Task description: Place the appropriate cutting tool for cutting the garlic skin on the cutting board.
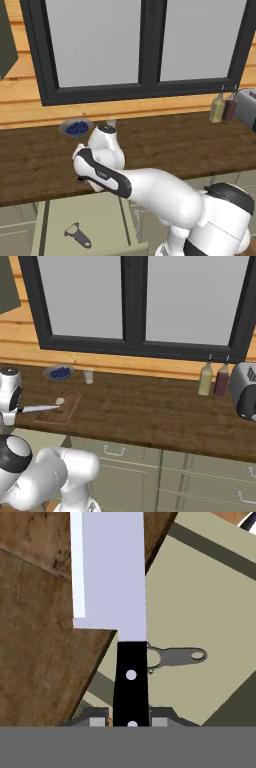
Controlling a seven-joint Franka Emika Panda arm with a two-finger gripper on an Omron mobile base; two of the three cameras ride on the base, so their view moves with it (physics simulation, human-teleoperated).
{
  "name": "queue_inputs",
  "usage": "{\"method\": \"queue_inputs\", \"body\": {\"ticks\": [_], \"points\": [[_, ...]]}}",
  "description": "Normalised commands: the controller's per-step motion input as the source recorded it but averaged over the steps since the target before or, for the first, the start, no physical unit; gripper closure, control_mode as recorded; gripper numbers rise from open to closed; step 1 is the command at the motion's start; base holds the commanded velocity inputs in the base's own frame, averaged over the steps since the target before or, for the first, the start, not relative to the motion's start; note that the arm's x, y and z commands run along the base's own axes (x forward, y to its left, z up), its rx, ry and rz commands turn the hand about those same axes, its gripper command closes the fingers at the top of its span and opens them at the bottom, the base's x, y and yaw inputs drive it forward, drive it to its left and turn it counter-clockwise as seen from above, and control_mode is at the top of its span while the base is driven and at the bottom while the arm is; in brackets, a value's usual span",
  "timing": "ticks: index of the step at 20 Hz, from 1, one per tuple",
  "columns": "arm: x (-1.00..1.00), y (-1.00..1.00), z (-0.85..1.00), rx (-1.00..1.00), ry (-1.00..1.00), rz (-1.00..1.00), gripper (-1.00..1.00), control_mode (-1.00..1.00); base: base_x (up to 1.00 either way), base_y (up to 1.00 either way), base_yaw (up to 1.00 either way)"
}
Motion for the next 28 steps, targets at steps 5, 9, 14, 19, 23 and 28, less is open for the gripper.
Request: {"method": "queue_inputs", "body": {"ticks": [5, 9, 14, 19, 23, 28], "points": [[0.6, -0.04, -0.13, -0.04, 0.01, 0.0, 1.0, -1.0, 0.0, 0.0, 0.0], [0.59, -0.11, -0.19, -0.05, 0.04, 0.0, 1.0, -1.0, 0.0, 0.0, 0.0], [0.59, -0.16, -0.28, -0.07, 0.03, 0.0, 1.0, -1.0, 0.0, 0.0, 0.0], [0.43, -0.12, -0.24, -0.03, 0.03, 0.0, 1.0, -1.0, 0.0, 0.0, 0.0], [0.19, -0.2, -0.32, -0.01, 0.01, 0.0, 1.0, -1.0, 0.0, 0.0, 0.0], [0.1, -0.24, -0.38, -0.02, 0.0, 0.0, 1.0, -1.0, 0.0, 0.0, 0.0]]}}
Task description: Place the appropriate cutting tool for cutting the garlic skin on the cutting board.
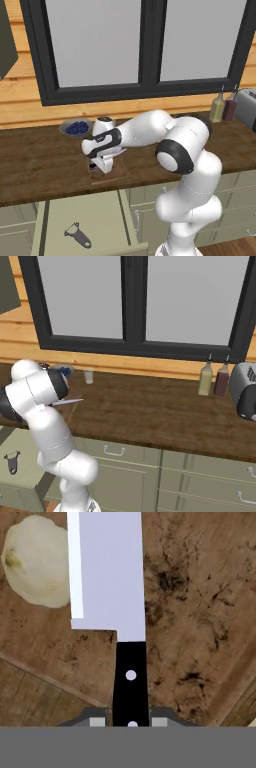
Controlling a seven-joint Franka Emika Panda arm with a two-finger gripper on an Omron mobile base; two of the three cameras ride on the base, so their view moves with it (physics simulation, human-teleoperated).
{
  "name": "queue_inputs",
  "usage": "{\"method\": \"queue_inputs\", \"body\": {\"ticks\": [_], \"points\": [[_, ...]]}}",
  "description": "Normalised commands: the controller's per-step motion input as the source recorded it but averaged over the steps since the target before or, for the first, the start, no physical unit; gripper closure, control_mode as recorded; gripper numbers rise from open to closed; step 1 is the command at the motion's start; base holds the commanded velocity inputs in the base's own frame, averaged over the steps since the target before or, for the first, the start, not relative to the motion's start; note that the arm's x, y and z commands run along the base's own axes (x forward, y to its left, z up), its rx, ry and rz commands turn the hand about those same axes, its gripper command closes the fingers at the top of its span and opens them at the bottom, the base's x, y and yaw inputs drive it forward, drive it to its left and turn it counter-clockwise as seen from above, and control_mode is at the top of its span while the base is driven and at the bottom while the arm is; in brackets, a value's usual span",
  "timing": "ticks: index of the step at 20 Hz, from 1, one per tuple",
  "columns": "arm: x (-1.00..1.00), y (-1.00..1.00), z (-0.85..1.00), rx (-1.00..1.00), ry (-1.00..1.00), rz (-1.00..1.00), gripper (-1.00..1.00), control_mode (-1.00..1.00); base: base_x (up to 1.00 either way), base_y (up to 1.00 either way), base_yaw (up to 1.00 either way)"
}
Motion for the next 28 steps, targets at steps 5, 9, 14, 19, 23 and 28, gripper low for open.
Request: {"method": "queue_inputs", "body": {"ticks": [5, 9, 14, 19, 23, 28], "points": [[0.01, -0.08, -0.36, -0.04, 0.0, 0.0, -1.0, -1.0, 0.0, 0.0, 0.0], [0.0, -0.01, -0.13, 0.0, 0.0, 0.0, -1.0, -1.0, 0.0, 0.0, 0.0], [-0.11, -0.2, 0.18, 0.0, 0.0, 0.0, -1.0, -1.0, 0.0, 0.0, 0.0], [-0.38, -0.64, 0.67, 0.05, -0.07, 0.0, -1.0, -1.0, 0.0, 0.0, 0.0], [-0.3, -0.68, 0.38, 0.06, -0.04, 0.0, -1.0, -1.0, 0.0, 0.0, 0.0], [-0.27, -0.68, 0.21, 0.04, -0.05, -0.01, -1.0, -1.0, 0.0, 0.0, 0.0]]}}
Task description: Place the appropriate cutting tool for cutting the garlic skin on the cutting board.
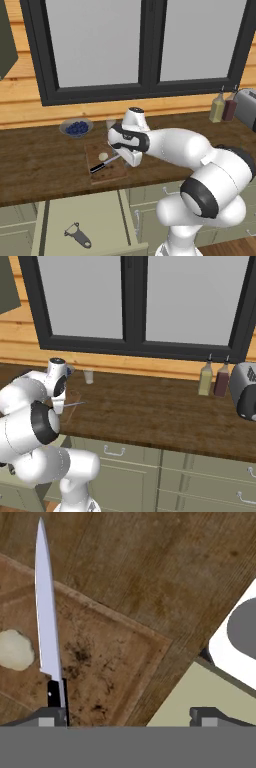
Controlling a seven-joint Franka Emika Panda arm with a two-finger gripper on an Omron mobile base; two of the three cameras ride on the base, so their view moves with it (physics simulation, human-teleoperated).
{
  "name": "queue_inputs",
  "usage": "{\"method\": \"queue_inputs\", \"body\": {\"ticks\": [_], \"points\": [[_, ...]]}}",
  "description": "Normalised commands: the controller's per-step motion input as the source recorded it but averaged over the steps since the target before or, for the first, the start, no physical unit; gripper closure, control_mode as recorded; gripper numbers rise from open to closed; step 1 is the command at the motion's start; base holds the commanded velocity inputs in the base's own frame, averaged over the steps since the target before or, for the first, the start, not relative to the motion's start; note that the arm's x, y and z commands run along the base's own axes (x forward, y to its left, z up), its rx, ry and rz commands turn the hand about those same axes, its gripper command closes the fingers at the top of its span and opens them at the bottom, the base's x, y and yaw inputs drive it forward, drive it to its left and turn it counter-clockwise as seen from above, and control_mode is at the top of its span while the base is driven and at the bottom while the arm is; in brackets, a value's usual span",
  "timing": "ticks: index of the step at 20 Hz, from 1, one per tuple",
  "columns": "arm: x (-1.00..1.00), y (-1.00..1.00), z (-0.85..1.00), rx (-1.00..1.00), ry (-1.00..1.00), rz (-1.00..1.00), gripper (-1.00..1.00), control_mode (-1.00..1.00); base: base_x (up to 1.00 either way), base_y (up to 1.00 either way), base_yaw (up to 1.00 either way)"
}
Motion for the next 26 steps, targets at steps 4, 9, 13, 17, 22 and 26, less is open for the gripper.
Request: {"method": "queue_inputs", "body": {"ticks": [4, 9, 13, 17, 22, 26], "points": [[-0.06, -0.27, -0.04, 0.03, 0.01, 0.0, -1.0, -1.0, 0.0, 0.0, 0.0], [0.0, -0.01, -0.06, 0.0, 0.02, 0.0, -1.0, -1.0, 0.0, 0.0, 0.0], [-0.11, -0.33, 0.01, 0.05, -0.01, -0.06, -1.0, -1.0, 0.0, 0.0, 0.0], [-0.15, -0.3, 0.0, 0.04, -0.01, -0.04, -1.0, -1.0, 0.0, 0.0, 0.0], [-0.25, -0.41, 0.08, 0.08, -0.03, -0.04, -1.0, -1.0, 0.0, 0.0, 0.0], [-0.4, -0.57, 0.39, 0.09, -0.1, -0.07, -1.0, -1.0, 0.0, 0.0, 0.0]]}}
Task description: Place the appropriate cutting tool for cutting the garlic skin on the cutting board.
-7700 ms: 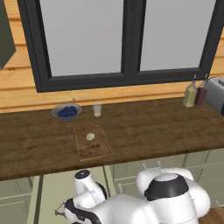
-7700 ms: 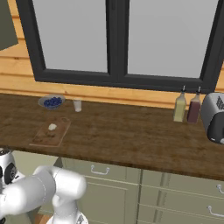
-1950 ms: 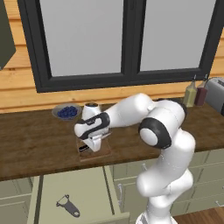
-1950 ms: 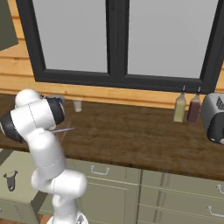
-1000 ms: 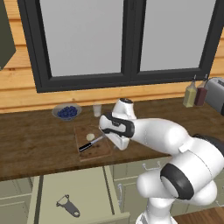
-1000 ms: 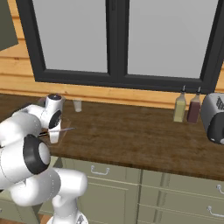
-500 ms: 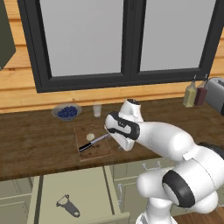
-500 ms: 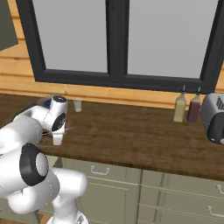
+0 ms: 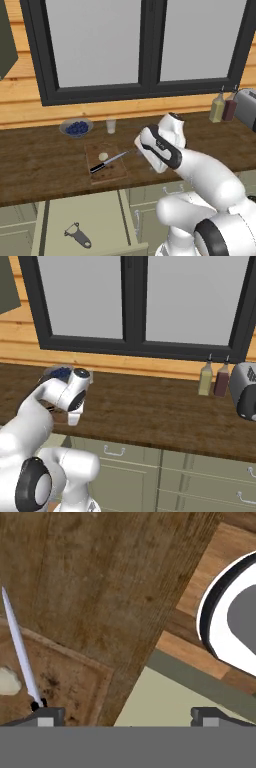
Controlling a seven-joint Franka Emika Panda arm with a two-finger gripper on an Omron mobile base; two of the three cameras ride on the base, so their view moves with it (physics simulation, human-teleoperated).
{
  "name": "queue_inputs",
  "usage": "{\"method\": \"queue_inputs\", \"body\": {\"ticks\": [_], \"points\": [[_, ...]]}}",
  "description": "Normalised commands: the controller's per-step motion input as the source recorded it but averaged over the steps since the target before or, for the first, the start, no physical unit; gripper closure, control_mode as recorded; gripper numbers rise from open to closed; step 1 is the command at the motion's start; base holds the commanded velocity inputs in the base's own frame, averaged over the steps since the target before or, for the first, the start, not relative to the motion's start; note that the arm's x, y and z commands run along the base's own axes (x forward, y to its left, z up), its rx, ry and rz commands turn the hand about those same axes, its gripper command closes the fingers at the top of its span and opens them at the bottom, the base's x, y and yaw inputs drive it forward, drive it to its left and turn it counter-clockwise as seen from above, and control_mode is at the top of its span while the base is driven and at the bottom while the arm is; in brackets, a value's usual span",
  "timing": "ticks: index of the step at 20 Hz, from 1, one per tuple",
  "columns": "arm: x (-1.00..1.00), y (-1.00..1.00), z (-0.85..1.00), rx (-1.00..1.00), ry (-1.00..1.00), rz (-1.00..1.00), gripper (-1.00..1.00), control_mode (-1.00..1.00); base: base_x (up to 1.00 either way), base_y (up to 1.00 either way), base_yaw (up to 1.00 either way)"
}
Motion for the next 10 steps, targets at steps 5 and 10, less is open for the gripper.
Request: {"method": "queue_inputs", "body": {"ticks": [5, 10], "points": [[-0.54, -0.68, 0.68, 0.08, -0.18, -0.08, -1.0, -1.0, 0.0, 0.0, 0.0], [-0.32, -0.43, 0.25, 0.08, -0.12, -0.07, -1.0, -1.0, 0.0, 0.0, 0.0]]}}
